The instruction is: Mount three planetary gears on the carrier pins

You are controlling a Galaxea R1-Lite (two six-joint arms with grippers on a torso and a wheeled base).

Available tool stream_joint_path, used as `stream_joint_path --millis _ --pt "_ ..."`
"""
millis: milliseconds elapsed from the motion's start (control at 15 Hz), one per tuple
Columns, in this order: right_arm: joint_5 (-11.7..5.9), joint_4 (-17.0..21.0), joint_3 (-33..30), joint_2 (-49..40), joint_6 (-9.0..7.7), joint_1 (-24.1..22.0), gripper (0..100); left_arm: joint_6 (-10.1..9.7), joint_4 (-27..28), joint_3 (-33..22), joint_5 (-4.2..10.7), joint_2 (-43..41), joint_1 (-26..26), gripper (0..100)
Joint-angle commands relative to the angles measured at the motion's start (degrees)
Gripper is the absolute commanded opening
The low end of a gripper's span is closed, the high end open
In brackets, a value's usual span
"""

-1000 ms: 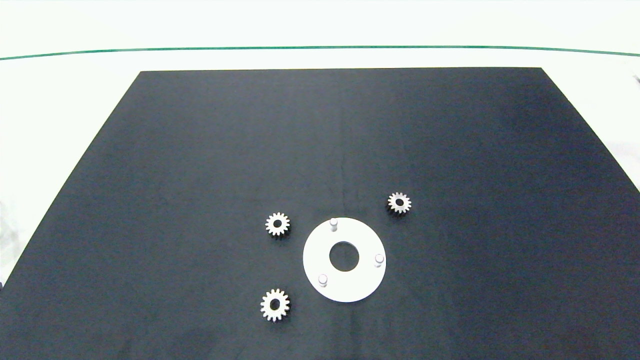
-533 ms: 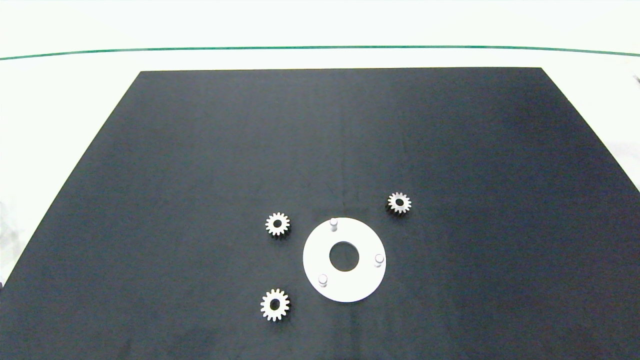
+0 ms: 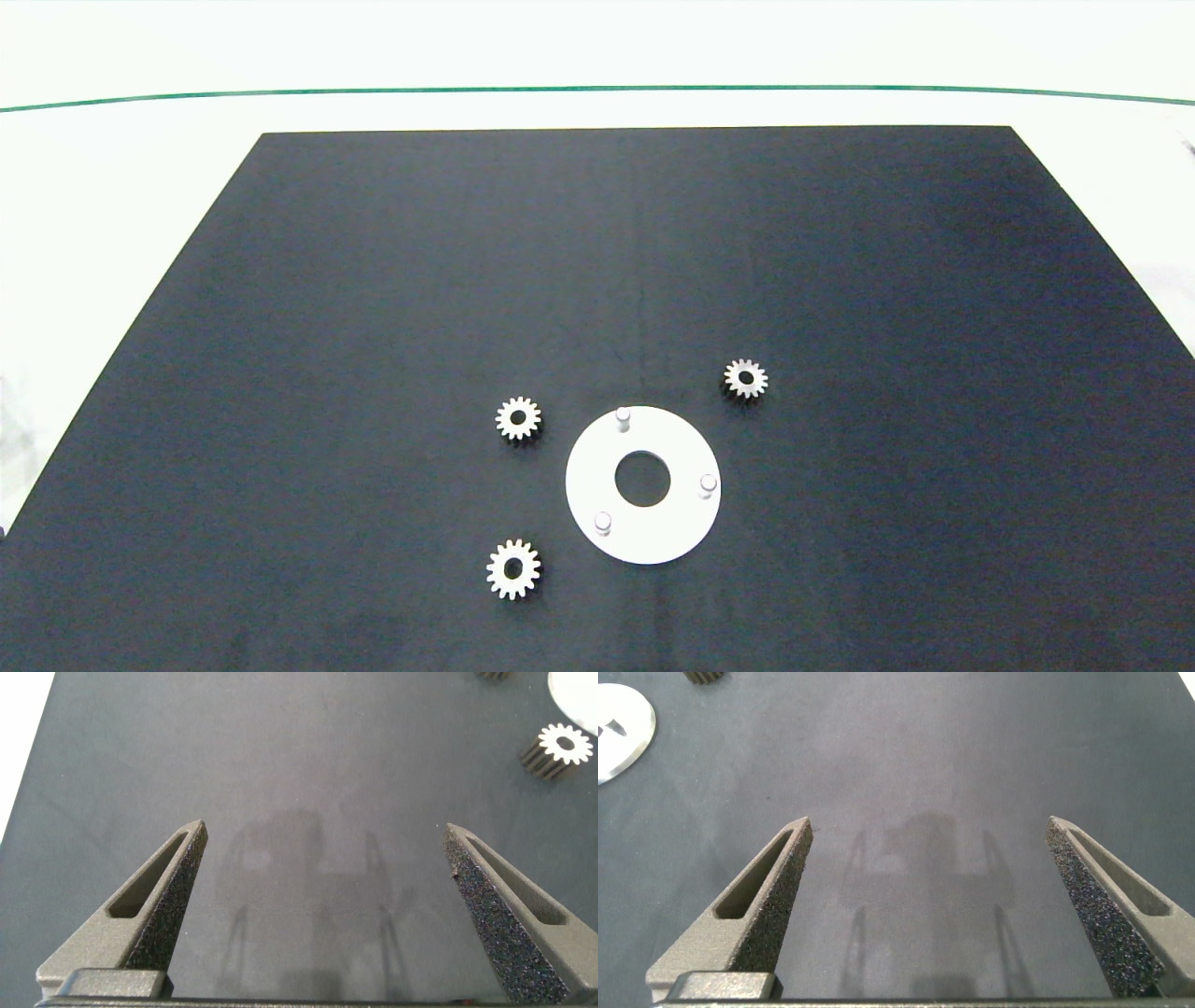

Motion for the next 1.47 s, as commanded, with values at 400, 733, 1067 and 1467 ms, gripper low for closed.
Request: stream_joint_path --millis 400,733,1067,1467 --pt "0.24 0.0 0.0 0.1 -0.70 0.0 100 0.41 0.0 -0.1 -0.02 0.5 -0.1 100" --pt "-0.03 0.4 -0.6 0.1 -5.62 0.1 100 0.59 8.0 -12.6 0.86 7.3 1.0 100" --pt "0.76 7.9 -16.1 13.9 -7.38 6.5 100 5.24 17.7 -31.8 1.04 29.6 1.0 100" --pt "1.29 8.1 -35.0 46.7 -10.36 11.7 100 10.69 18.1 -39.1 4.03 49.6 0.8 100"
